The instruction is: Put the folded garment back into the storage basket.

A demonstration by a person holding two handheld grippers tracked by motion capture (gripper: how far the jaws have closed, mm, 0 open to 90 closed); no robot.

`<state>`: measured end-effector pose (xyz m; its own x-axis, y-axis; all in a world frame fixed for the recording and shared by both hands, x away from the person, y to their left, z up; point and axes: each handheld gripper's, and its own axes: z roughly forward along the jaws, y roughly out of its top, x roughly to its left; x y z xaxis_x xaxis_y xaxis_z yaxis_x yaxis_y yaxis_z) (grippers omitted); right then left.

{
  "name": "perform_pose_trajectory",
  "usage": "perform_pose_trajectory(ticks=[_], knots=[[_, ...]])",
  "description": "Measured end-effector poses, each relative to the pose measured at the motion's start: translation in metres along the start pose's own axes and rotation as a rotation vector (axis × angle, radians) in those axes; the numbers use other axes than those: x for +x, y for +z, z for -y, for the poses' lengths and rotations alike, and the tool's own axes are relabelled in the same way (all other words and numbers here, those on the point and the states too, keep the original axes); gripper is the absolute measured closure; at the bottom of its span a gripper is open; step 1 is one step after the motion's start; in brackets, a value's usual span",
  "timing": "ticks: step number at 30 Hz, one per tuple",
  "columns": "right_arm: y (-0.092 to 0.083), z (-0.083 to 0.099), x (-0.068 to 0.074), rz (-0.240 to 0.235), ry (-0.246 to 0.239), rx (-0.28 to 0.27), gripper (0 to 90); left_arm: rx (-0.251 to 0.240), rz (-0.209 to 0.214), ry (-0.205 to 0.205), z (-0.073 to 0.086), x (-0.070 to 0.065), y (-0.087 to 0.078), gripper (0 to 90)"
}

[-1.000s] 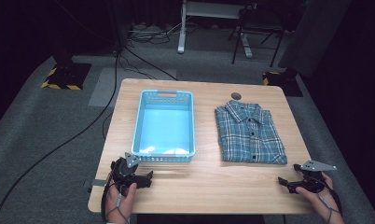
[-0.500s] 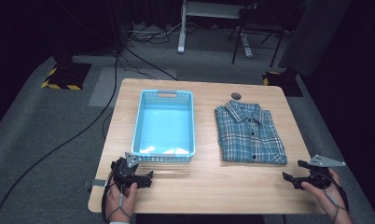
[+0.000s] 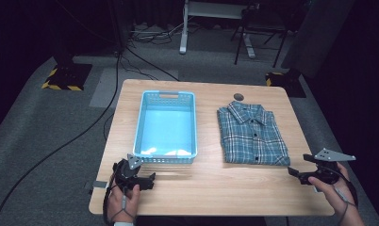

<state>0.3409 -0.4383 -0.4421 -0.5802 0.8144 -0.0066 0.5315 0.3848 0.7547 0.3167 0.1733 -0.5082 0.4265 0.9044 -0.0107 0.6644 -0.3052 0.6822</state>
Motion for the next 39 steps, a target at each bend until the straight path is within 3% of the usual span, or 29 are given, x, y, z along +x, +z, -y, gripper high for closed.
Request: perform_pose_trajectory(ticks=[21, 28, 39], knots=[[-0.007, -0.040, 0.001, -0.001, -0.066, -0.020, 6.9, 0.003, 0.000, 0.001, -0.001, 0.000, 0.000, 0.2], [-0.009, -0.051, -0.001, -0.003, -0.061, -0.052, 7.0, 0.002, 0.000, 0.000, -0.001, 0.000, 0.001, 0.2], [-0.005, -0.072, -0.003, -0.003, -0.111, -0.025, 6.8, 0.003, 0.000, 0.001, -0.001, 0.000, 0.000, 0.2]])
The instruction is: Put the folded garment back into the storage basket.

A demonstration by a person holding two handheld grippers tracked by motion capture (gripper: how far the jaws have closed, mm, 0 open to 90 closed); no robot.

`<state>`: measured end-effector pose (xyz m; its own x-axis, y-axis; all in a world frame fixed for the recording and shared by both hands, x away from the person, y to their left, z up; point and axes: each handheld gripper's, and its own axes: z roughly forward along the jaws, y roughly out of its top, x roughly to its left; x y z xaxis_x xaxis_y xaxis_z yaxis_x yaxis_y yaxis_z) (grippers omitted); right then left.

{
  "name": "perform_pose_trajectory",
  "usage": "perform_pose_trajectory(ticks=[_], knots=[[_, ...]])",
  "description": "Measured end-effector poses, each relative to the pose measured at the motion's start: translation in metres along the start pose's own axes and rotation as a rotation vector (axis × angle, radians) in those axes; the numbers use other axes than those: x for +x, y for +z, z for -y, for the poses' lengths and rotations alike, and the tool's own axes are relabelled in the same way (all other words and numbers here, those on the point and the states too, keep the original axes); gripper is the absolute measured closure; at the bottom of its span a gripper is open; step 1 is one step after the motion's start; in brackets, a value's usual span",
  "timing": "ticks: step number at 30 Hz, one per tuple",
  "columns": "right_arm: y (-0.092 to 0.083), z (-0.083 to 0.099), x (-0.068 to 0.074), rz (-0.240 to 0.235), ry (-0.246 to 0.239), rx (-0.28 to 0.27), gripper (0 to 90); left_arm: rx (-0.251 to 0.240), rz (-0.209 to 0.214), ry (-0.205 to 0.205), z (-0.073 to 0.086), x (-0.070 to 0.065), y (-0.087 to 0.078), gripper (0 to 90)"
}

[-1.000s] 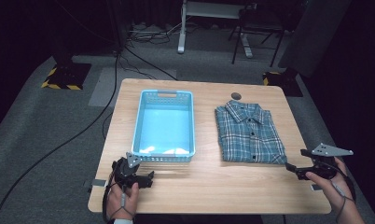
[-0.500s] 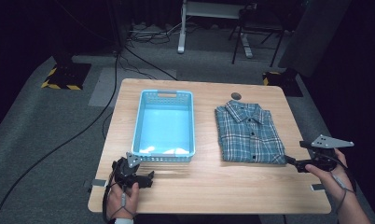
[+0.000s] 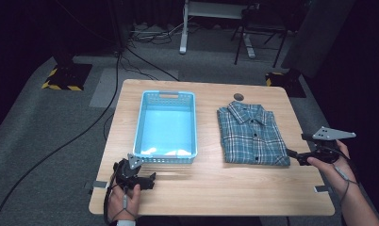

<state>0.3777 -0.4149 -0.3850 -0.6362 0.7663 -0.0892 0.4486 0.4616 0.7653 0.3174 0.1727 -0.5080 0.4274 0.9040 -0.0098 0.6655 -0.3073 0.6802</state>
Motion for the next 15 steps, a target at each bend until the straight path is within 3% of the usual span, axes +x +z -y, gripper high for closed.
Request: perform_pose_trajectory(ticks=[9, 15], knots=[[0.009, -0.009, -0.004, -0.026, 0.033, -0.032, 5.7, 0.000, 0.000, 0.000, 0.000, 0.000, 0.000, 0.2], [0.011, -0.020, -0.007, -0.005, 0.030, -0.054, 5.3, 0.000, 0.000, 0.000, 0.000, 0.000, 0.000, 0.2]])
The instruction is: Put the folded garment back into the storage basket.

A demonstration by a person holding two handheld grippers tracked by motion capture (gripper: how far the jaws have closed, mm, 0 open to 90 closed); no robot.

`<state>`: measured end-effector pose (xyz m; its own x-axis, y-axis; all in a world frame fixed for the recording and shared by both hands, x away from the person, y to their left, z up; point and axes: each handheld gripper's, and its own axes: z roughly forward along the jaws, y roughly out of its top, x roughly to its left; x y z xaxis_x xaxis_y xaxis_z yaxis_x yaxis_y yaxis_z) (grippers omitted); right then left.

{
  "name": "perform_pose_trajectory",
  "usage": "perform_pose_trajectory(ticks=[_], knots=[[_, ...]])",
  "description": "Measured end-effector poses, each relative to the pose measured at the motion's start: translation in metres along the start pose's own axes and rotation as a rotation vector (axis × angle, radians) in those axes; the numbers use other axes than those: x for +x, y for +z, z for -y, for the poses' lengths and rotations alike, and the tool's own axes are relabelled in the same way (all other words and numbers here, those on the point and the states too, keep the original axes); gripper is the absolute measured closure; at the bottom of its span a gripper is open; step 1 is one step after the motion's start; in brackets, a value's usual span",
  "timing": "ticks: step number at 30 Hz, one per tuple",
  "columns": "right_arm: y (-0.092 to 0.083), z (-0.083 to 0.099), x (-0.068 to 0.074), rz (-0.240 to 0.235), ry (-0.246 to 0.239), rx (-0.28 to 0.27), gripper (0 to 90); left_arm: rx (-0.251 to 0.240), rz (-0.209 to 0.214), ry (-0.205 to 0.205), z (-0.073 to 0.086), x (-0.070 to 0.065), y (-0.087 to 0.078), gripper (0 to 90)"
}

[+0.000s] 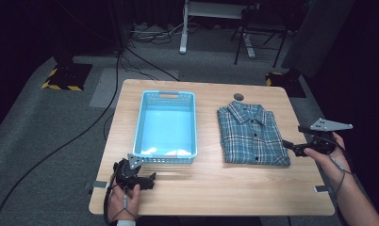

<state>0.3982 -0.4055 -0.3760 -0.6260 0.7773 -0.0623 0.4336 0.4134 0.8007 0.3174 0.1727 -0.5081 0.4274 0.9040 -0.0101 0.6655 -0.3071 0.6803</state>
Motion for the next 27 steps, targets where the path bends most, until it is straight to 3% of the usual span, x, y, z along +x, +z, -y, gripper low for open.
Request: perform_pose_trajectory(ticks=[17, 27], knots=[[0.027, -0.019, 0.001, -0.015, 0.001, -0.069, 3.3, -0.001, 0.000, -0.002, 0.000, 0.000, 0.000, 0.2], [0.047, -0.030, 0.008, -0.029, -0.011, -0.074, 2.8, -0.001, -0.001, -0.002, 0.000, 0.000, 0.000, 0.2]])
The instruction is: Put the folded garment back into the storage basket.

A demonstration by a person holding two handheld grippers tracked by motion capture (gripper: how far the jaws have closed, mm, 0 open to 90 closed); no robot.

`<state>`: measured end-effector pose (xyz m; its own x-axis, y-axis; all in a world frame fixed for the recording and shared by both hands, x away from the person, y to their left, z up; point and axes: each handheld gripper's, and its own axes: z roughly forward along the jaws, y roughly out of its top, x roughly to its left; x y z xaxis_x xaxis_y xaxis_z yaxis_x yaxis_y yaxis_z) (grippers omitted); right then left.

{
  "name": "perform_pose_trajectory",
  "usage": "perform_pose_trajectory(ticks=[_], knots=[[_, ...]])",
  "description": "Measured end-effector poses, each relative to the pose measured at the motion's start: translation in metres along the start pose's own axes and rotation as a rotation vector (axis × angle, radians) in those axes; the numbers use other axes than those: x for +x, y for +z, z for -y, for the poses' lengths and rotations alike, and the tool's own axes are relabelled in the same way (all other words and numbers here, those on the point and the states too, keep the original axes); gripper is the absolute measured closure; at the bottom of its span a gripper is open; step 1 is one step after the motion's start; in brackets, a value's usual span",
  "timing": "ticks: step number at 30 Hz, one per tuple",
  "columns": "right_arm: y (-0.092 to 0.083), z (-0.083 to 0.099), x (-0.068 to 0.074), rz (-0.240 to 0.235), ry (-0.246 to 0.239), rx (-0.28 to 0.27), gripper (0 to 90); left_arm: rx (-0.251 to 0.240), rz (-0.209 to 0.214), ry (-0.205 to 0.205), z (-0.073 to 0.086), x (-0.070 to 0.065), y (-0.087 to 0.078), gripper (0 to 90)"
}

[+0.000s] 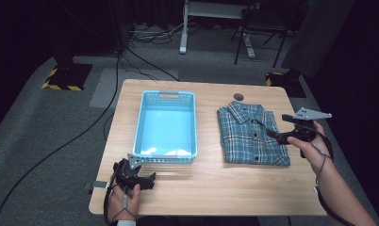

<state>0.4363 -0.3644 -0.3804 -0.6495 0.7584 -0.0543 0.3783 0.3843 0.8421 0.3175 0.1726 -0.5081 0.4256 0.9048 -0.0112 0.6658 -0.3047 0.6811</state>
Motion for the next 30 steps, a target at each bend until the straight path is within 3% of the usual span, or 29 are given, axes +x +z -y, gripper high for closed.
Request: perform_pose_trajectory(ticks=[8, 16, 21, 30], knots=[[0.016, -0.002, 0.004, -0.019, 0.004, -0.010, 1.8, 0.000, -0.002, 0.000, 0.000, 0.000, 0.000, 0.3], [0.031, 0.003, 0.007, -0.024, 0.035, -0.010, 1.5, 0.000, -0.002, -0.001, 0.000, 0.000, 0.000, 0.3], [0.042, 0.007, 0.009, -0.035, 0.063, -0.038, 1.5, 0.000, -0.002, 0.000, 0.000, 0.000, 0.000, 0.3], [0.058, 0.023, 0.008, -0.017, 0.087, -0.002, 1.6, 0.000, -0.002, 0.000, 0.000, 0.000, 0.000, 0.3]])
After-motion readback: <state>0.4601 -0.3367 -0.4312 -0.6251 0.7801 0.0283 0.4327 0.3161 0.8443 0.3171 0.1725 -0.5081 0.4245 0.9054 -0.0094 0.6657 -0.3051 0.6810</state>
